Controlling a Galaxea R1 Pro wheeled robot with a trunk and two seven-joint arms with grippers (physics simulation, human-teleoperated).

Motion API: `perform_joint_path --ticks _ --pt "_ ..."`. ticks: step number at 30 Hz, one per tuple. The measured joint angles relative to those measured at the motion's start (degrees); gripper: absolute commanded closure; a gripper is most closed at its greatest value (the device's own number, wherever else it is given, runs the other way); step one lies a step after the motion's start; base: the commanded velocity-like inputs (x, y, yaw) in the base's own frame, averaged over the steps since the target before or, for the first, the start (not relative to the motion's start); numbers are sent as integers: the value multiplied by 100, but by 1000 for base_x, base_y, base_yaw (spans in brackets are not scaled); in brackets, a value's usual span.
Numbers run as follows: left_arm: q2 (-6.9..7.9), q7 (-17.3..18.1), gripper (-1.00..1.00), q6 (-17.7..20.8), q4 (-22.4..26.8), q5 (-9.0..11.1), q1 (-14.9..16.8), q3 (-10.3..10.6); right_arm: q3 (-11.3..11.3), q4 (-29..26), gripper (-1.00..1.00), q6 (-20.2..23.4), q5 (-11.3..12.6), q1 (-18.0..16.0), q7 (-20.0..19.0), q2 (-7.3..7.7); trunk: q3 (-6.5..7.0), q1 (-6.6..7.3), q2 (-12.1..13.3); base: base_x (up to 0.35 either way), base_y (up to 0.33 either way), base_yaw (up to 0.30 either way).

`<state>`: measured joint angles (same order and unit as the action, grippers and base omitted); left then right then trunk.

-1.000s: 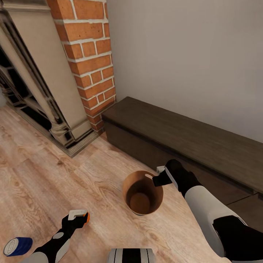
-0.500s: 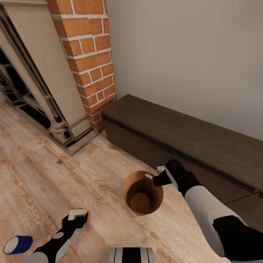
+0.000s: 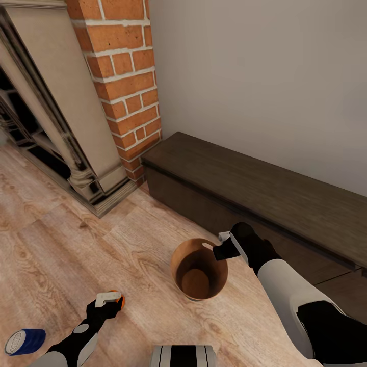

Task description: Put the three can of soda from the living room inside the tash can in the kitchen.

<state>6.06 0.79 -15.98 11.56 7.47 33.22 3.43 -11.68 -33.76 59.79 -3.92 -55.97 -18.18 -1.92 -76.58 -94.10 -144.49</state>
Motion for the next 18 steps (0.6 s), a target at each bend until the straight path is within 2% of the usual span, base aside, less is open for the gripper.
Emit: perform_joint_path --ticks 2,6,16,17,18 --pt "0 0 -100 3 -2 0 0 0 0 0 100 0 1 0 0 0 0 0 0 0 0 0" --pt "1 0 -100 6 -2 0 0 0 -1 1 100 2 11 2 -1 0 -88 -11 -5 0 0 0" --pt "4 -10 -100 7 -3 3 0 -5 0 1 100 0 -4 7 0 0 -89 -10 -5 0 0 0" --pt "6 -13 100 1 -2 5 0 -7 0 1 100 -1 -10 6 0 0 -89 -10 -5 0 0 0" --pt "4 -15 100 -14 0 9 0 -7 0 1 100 -1 -9 7 0 0 -89 -10 -5 0 0 0"
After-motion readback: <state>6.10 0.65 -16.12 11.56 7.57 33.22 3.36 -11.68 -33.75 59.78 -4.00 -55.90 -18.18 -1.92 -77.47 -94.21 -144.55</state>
